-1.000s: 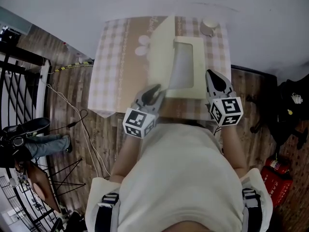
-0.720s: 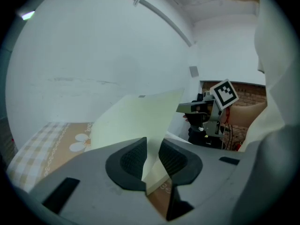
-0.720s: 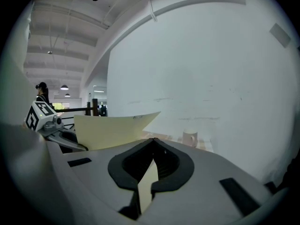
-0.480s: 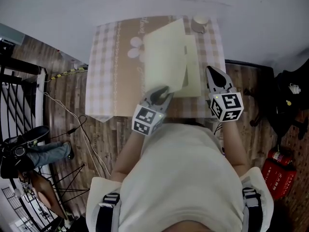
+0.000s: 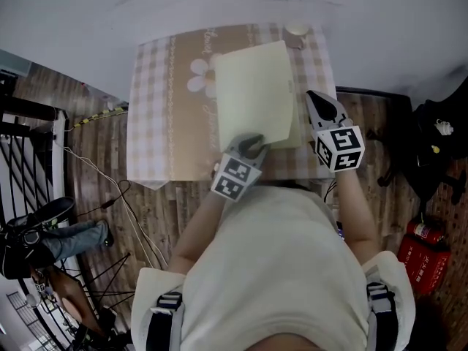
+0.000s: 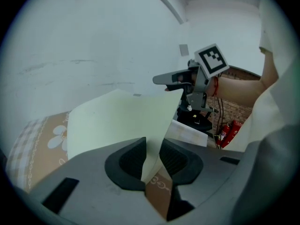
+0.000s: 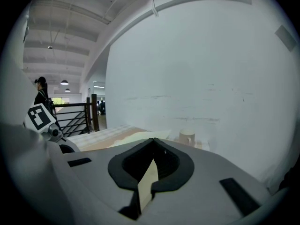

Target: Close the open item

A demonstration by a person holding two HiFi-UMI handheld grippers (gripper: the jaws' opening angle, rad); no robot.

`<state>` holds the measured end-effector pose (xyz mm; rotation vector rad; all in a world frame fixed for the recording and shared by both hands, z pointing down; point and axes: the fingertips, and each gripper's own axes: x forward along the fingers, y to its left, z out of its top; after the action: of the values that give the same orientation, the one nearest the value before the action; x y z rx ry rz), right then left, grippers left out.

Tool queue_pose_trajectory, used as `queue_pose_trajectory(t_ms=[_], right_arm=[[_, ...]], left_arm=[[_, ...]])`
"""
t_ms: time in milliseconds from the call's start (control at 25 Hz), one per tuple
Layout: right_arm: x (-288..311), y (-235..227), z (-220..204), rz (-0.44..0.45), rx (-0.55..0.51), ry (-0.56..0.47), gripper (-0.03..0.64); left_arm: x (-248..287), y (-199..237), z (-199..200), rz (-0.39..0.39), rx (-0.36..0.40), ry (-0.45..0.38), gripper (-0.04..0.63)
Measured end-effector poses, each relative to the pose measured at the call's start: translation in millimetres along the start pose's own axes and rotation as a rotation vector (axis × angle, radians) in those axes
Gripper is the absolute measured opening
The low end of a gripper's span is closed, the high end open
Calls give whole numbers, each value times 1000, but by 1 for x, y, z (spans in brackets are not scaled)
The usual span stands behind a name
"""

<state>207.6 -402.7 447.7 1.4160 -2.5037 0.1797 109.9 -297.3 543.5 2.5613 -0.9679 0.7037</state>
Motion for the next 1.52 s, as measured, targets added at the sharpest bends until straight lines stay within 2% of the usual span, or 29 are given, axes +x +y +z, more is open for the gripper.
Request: queue_pose_trajectory(t_ms=[320,680,920,1080,1120,1240,1320,1360,1440,1520], right_arm=[[38,0,-20,60,-94,89,0],[80,-1,-66,110,-127,270,0],[89,-1,-95,146,-139,348,0],[91,-1,-103,173,-150,362,0],[92,-1,-104,169,-141,365,0],[93,-2,-106,146,-107,372,0],[93,-3,-106,132,-77,375,0],[93,-3,-106,125,-59,377,0],[93,-4,-107,110,-38,382,0],[94,-4,-108,96,-48,389,0]], left_arm=[[14,-4,-11,-31,7,76,81],[22,-5,-15,-53,0,126,87],[23,-5,-19,-56,3,153,96],[25,-9,-24,-69,41,189,114],[26,-12,-26,-78,59,201,141],[28,-15,-27,-77,104,215,144],[25,-7,-24,-49,56,189,124],[23,-1,-22,-34,7,166,56],[20,10,-16,-28,-88,112,52],[16,18,-14,-26,-141,72,52]])
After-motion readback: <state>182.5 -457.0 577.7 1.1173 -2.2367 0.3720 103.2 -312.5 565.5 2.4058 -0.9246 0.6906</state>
